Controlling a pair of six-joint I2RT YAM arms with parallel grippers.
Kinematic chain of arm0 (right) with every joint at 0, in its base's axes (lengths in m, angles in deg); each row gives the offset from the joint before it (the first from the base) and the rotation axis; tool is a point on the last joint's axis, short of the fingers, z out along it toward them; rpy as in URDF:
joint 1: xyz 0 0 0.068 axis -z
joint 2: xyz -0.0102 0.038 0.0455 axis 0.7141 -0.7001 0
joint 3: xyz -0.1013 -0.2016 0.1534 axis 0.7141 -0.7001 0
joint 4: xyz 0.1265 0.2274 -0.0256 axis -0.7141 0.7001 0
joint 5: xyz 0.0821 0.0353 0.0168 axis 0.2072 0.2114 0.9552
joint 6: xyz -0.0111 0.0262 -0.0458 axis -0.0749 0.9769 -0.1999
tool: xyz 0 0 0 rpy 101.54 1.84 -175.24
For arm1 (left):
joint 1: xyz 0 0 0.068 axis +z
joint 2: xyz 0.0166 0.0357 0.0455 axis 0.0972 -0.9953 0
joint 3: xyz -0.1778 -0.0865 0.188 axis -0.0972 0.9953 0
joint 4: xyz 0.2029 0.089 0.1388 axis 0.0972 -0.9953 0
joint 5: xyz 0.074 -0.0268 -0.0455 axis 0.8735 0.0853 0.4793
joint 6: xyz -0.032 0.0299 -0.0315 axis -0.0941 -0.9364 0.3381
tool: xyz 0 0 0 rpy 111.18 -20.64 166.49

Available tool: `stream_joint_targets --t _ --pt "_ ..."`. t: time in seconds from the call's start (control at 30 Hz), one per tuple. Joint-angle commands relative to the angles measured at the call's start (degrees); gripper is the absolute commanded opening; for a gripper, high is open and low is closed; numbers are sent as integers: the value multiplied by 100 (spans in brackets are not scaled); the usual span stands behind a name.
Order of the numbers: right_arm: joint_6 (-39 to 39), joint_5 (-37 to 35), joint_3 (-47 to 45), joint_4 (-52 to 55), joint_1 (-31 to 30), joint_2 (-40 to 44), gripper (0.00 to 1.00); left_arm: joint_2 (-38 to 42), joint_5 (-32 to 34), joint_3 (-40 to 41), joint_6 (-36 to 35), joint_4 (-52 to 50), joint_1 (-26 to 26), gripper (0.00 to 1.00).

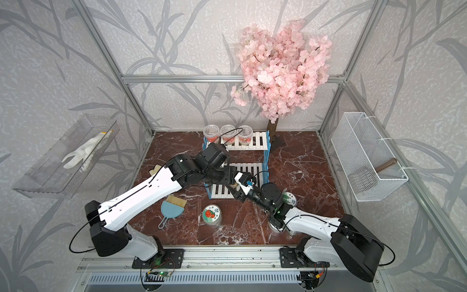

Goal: Place the seed container on the shelf
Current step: Pick up the seed jar at the center of the board, then place the seed jar on the shelf.

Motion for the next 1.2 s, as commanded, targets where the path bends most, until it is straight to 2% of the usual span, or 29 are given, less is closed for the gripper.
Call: stream_joint_targets --t 0.0,0.27,0.37,0.47,0.6,0.83,1.07,1.17 --pt "86 -147 110 65 -20 98 65 182 -78 73 -73 95 -24 70" --pt "177 -232 22 110 -17 234 65 267 -339 246 -127 418 -24 80" --pt "218 -278 -48 118 -18 297 65 329 -341 290 -128 535 -24 87" --pt "268 -417 -173 119 -8 415 66 479 -150 389 -128 638 -24 100" --pt "375 -718 -311 245 -11 756 66 864 241 779 -72 1075 -18 100" --pt "567 -1059 -300 1079 258 1648 66 1805 874 1755 96 2238 48 100" --pt "812 -933 -129 1805 721 2383 67 2007 849 1985 92 2399 213 100" --pt "946 -861 22 1902 912 2495 67 2005 585 2150 116 2657 280 100"
